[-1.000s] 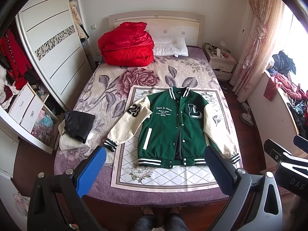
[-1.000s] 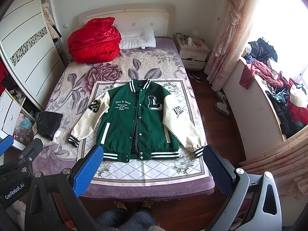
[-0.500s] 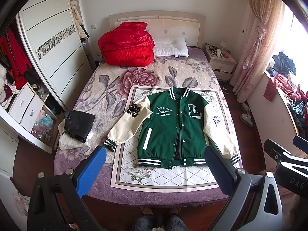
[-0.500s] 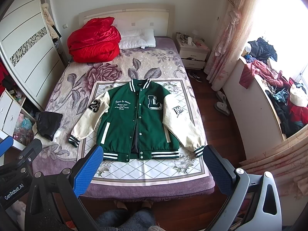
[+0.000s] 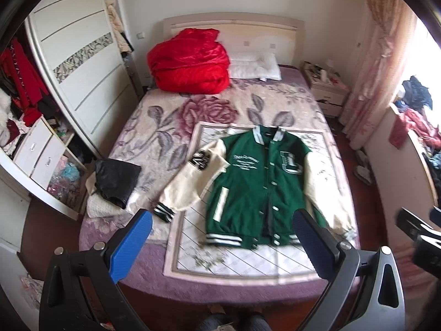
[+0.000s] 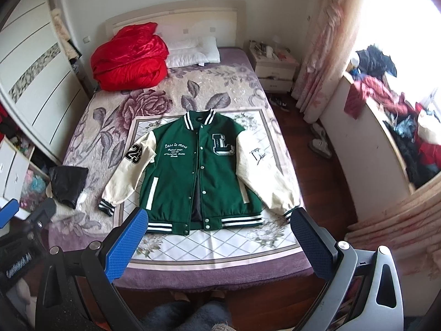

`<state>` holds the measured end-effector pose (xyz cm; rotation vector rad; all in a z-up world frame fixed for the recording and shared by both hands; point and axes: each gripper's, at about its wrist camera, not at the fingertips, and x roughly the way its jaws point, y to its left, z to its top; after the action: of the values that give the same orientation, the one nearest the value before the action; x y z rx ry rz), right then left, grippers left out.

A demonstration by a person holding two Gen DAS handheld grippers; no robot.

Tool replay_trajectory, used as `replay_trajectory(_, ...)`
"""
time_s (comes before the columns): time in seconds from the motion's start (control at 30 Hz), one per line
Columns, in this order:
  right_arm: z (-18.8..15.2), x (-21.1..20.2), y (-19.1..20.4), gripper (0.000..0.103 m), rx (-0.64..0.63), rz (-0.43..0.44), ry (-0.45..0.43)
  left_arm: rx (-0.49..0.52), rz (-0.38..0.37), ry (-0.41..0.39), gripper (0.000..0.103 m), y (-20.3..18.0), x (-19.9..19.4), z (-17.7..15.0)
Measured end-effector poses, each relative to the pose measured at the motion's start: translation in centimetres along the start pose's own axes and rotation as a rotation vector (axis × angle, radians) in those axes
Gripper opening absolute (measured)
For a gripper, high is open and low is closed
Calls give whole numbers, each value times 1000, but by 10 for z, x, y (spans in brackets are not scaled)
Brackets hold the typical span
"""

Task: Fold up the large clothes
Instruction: 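Lower both tools to the jacket's cream sleeves near the cuffs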

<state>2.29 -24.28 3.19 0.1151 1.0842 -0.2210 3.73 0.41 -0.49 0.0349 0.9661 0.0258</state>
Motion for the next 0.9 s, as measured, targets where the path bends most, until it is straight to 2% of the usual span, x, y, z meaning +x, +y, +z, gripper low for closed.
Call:
replay_trajectory(0.1, -5, 56, -13, 103, 79, -49, 48, 9, 71, -7, 103, 11, 49, 0)
replay_trajectory(0.2, -14, 125, -31, 103, 143, -114, 99, 14, 102, 36, 103, 18, 112, -7)
replay_trajectory(0.43, -50, 328, -90, 101, 246, -106, 331, -8, 149, 253, 103, 17, 284, -46)
replay_trajectory(0.6, -81, 471, -133, 101, 249, -77, 438, -66, 198, 437, 103, 26, 406, -99)
replay_trajectory(0.77, -114, 590, -171, 101, 290, -65, 516, -186, 108, 588, 102, 35, 500, -159)
replay_trajectory(0.9, -139, 648, -191, 101, 337, -74, 545, -213, 47, 606, 102, 29, 541, -188)
